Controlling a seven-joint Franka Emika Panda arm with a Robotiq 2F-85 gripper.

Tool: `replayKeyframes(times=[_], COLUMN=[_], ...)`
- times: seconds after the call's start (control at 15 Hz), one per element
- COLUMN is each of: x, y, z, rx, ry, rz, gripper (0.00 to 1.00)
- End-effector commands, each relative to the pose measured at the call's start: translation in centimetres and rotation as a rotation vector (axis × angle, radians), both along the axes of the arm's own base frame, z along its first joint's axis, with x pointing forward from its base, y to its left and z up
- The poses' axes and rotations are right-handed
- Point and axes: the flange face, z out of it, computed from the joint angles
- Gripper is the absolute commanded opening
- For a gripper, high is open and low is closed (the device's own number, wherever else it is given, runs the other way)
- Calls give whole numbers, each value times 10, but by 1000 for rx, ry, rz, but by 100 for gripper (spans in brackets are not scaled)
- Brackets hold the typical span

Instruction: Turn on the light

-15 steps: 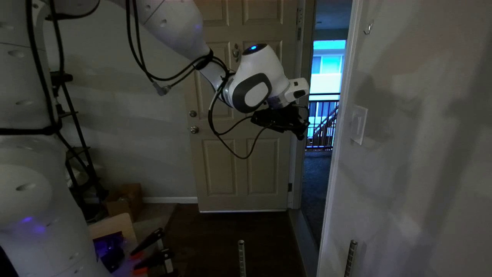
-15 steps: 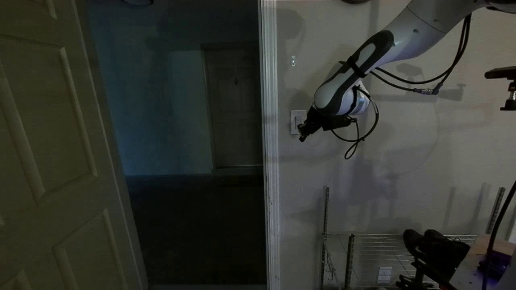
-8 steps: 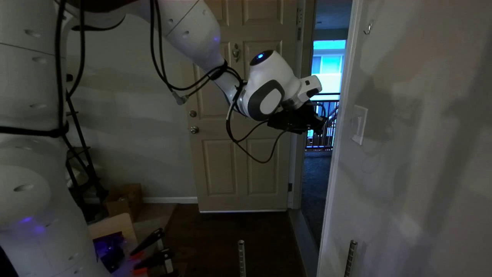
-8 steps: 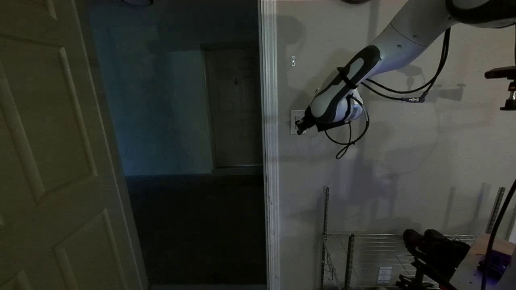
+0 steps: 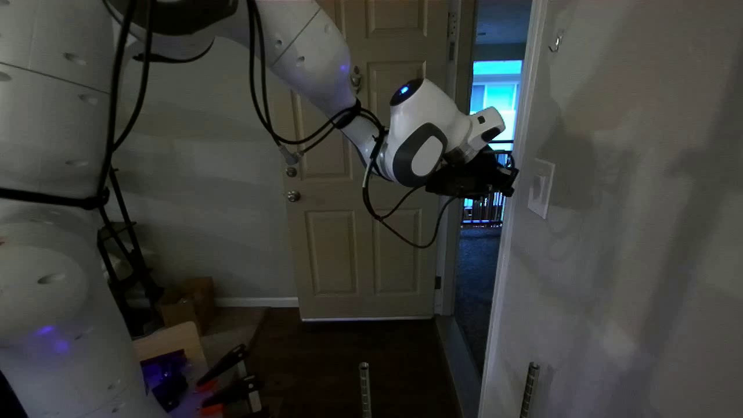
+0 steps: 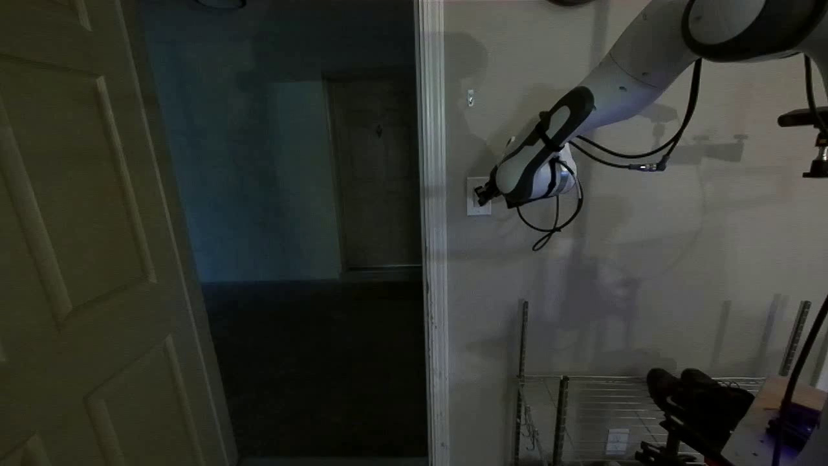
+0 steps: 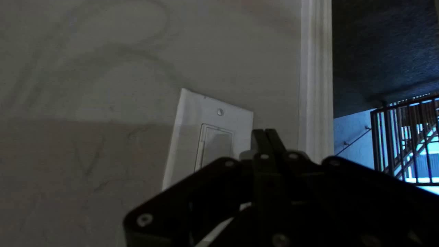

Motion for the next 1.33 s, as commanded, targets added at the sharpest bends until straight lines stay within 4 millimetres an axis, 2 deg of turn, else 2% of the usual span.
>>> replayKeyframes(times=[0.0,0.33,0.93,1.27], x=[8,15,33,42], y=[-1,-7,-2,-17], z=[5,13,14,13], rx=[-8,-54,-118,-103], ry=[-68,-126,-143,-141], rz=[-31,-70,-121,-190], gripper=[3,4,3,3])
